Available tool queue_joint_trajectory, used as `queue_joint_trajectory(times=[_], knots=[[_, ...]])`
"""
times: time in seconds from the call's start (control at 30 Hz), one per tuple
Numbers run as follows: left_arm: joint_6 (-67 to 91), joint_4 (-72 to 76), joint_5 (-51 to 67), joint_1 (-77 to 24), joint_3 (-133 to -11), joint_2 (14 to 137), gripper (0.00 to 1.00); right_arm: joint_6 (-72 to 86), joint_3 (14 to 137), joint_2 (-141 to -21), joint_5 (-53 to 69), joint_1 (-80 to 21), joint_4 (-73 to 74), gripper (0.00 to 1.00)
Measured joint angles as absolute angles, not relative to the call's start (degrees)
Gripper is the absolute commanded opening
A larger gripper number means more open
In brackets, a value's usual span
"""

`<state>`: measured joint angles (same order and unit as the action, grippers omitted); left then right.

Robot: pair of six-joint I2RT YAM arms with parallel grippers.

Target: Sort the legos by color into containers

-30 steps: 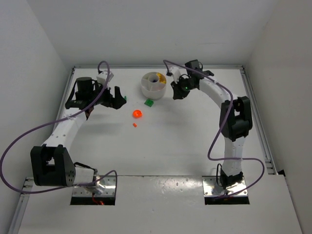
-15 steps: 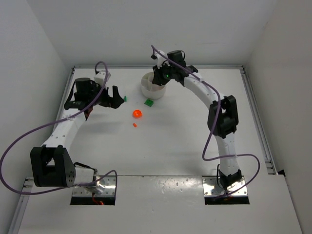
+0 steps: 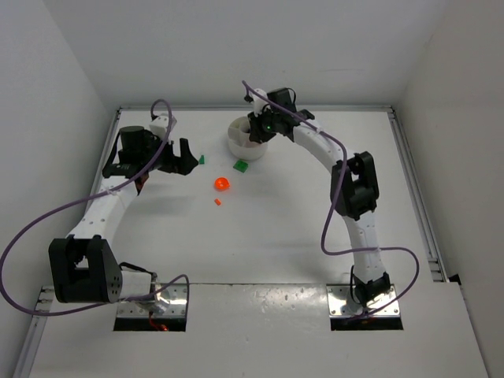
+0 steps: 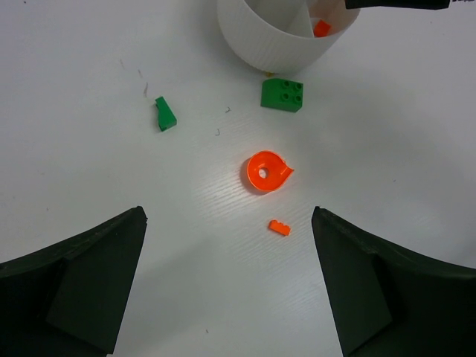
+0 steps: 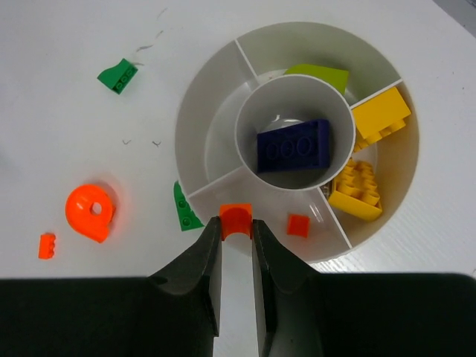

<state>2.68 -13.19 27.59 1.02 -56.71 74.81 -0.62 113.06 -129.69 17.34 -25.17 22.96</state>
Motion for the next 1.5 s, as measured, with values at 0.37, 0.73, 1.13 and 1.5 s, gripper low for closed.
queue_joint_trajectory(times=[0.37, 0.73, 1.13, 1.5], knots=[[1.5, -13.8, 27.6, 1.1, -56.7, 75.4, 0.97, -0.8, 114.4, -132.6, 13.5, -25.3, 23.7, 0.47], [-3.8, -13.8, 19.9, -5.8, -55.7, 82.7, 0.96, 0.0, 103.6, -122.6, 12.0, -24.9, 24.4, 0.48], [-9.0, -18.4, 13.1, -15.2, -65.3, 98.7, 0.99, -0.4, 86.7, -97.5, 10.8, -23.2, 23.0, 0.56], [-11.4, -21.6, 15.9, -15.4, -76.1, 109.5, 0.65, -0.4, 84.2, -97.3, 12.5, -22.5, 24.6, 0.56]])
